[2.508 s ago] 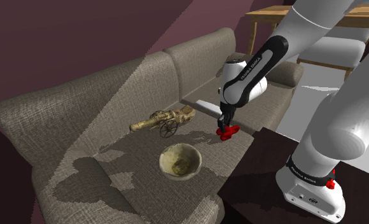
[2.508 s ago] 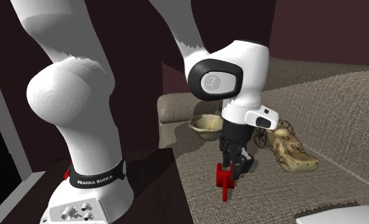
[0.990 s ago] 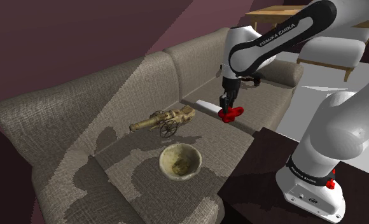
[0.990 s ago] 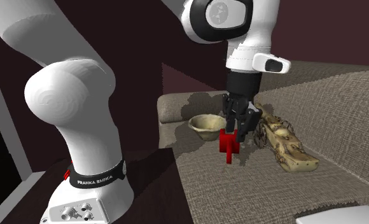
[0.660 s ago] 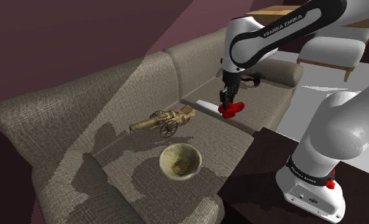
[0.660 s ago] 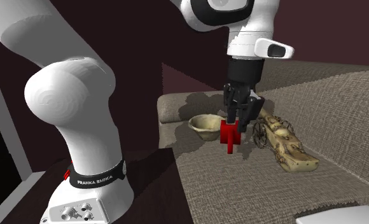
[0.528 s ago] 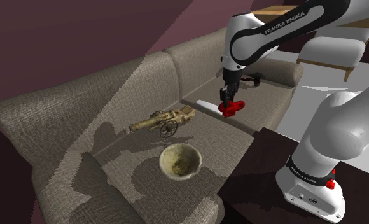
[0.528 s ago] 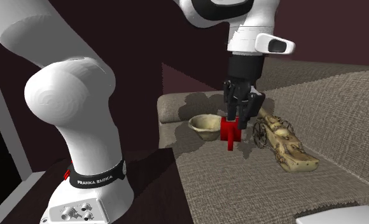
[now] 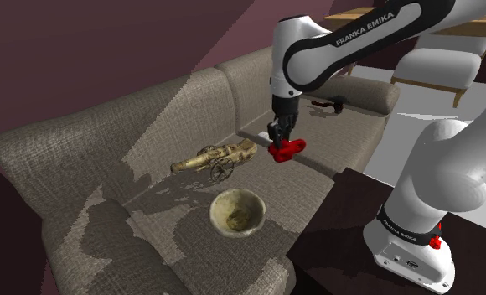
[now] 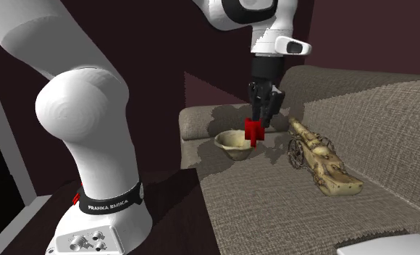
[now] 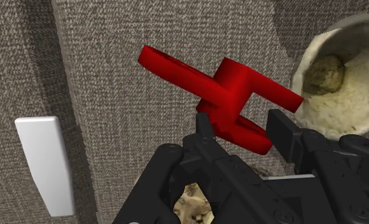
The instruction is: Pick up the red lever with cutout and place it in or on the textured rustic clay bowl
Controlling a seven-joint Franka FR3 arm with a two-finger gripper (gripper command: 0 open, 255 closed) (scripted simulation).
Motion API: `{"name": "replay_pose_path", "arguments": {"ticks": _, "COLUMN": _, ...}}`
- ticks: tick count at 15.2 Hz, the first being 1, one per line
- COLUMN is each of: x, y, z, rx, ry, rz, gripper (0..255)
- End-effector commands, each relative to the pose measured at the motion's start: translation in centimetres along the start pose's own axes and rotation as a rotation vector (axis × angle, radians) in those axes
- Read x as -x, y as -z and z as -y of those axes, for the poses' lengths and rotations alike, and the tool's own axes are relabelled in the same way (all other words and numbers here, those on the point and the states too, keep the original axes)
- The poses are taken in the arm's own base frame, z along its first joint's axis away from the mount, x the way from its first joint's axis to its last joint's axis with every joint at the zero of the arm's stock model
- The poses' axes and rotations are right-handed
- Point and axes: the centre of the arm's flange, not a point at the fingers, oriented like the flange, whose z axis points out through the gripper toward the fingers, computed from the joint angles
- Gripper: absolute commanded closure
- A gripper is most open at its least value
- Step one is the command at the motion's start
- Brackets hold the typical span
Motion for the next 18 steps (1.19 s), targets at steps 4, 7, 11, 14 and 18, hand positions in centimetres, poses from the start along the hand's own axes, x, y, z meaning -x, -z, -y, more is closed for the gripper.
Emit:
{"name": "replay_pose_path", "arguments": {"ticks": 4, "x": -1.4, "y": 0.3, "z": 6.6, "rx": -0.001, "ry": -0.001, "rz": 0.000, "gripper": 255}}
{"name": "replay_pose_path", "arguments": {"ticks": 7, "x": -2.3, "y": 0.4, "z": 10.4, "rx": -0.001, "ry": -0.001, "rz": 0.000, "gripper": 255}}
{"name": "replay_pose_path", "arguments": {"ticks": 11, "x": -3.6, "y": 0.7, "z": 15.5, "rx": -0.001, "ry": -0.001, "rz": 0.000, "gripper": 255}}
{"name": "replay_pose_path", "arguments": {"ticks": 14, "x": -4.6, "y": 0.8, "z": 19.4, "rx": -0.001, "ry": -0.001, "rz": 0.000, "gripper": 255}}
{"name": "replay_pose_path", "arguments": {"ticks": 18, "x": -5.4, "y": -0.1, "z": 22.7, "rx": -0.001, "ry": -0.001, "rz": 0.000, "gripper": 255}}
